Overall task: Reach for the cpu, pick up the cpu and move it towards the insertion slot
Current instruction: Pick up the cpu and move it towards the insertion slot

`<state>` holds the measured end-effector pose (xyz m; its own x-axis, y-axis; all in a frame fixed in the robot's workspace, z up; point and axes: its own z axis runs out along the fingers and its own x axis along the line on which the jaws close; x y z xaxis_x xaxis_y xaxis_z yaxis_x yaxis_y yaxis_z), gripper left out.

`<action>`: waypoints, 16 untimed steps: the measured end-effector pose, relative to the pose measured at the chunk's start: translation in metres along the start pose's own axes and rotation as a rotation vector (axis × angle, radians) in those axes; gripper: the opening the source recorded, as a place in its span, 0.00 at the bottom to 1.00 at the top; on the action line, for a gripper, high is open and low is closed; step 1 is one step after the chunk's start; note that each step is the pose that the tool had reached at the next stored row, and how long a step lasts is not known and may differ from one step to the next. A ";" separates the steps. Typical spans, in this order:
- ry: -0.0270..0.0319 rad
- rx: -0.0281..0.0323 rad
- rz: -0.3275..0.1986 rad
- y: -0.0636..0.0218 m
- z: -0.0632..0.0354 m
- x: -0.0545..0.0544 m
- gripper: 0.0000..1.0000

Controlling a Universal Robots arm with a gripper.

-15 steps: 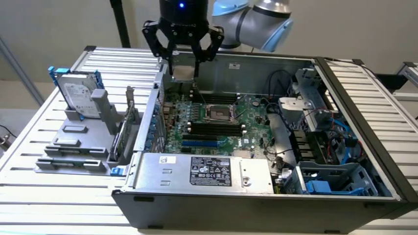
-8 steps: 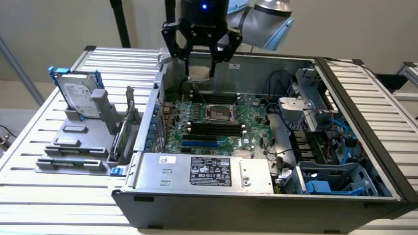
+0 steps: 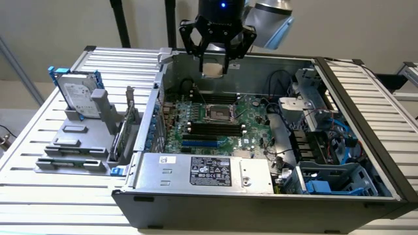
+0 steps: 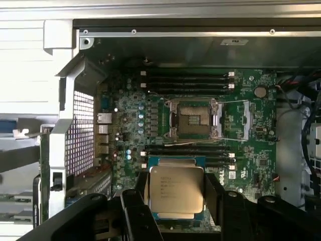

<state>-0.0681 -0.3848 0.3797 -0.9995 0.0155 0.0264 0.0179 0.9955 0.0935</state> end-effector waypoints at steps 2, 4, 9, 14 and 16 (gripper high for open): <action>-0.0001 0.0015 0.000 0.0079 0.0021 -0.004 0.54; -0.0002 0.0049 0.000 0.0154 0.0043 -0.007 0.54; -0.0007 0.0223 0.000 0.0336 0.0097 -0.015 0.54; -0.0019 0.0421 0.001 0.0479 0.0147 -0.024 0.54; -0.0019 0.0427 0.001 0.0491 0.0181 -0.027 0.54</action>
<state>-0.0402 -0.3346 0.3656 -0.9996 0.0165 0.0245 0.0178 0.9985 0.0509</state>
